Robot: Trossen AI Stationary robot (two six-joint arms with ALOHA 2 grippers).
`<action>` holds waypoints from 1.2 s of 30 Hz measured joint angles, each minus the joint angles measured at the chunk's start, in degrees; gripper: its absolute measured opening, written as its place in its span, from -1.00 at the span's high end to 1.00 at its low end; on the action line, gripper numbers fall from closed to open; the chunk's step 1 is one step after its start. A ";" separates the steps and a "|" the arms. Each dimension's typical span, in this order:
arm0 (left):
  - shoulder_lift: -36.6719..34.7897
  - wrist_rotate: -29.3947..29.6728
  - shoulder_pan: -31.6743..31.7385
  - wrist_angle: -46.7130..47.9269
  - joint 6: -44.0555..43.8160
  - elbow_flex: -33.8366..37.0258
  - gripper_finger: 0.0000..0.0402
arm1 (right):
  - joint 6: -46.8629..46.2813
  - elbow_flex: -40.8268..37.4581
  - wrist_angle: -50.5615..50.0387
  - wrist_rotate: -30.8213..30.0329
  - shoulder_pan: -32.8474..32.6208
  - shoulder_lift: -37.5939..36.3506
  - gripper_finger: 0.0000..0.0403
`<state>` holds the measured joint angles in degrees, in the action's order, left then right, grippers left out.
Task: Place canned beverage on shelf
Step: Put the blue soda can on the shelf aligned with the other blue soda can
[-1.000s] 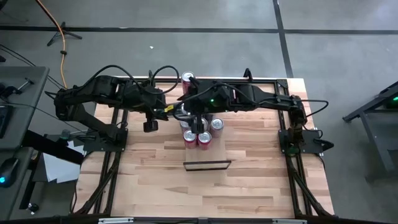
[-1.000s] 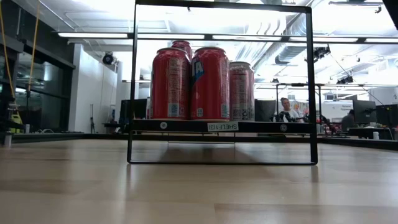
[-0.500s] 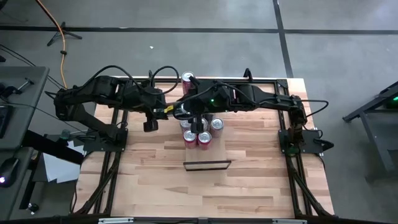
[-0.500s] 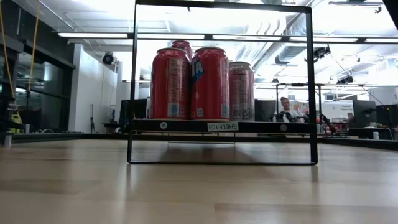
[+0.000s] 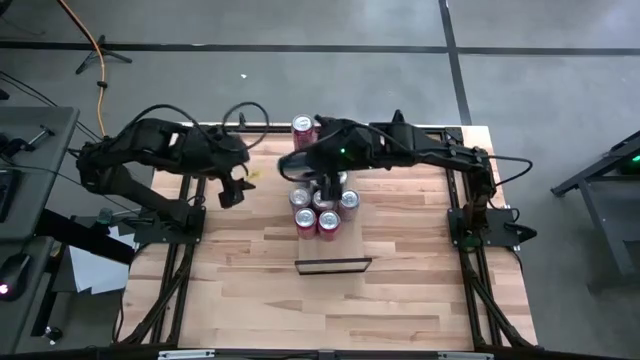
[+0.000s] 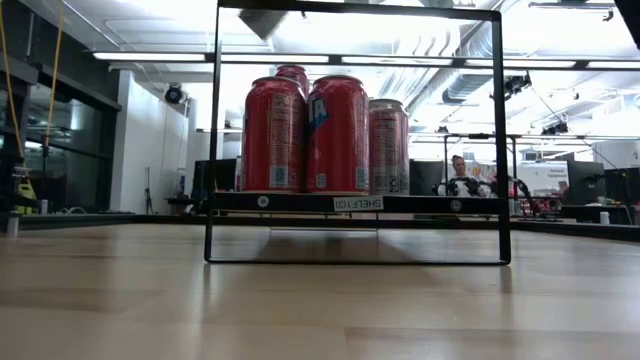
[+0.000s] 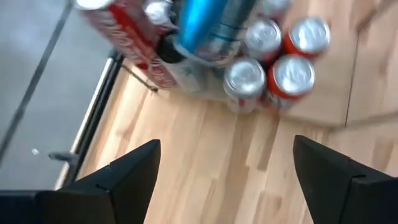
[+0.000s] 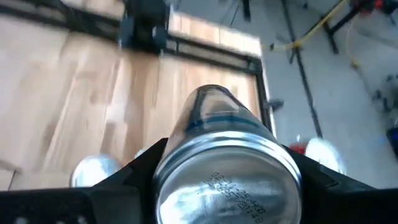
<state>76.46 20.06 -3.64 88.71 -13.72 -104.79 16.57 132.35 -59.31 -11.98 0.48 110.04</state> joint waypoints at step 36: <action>-28.55 17.99 -5.36 -104.01 -13.23 62.70 -0.49 | -31.37 -55.11 39.62 6.79 3.81 -41.65 -0.06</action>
<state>47.91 38.05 -9.00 -15.29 -26.95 -42.09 -14.80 77.24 -19.69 -5.19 4.29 68.39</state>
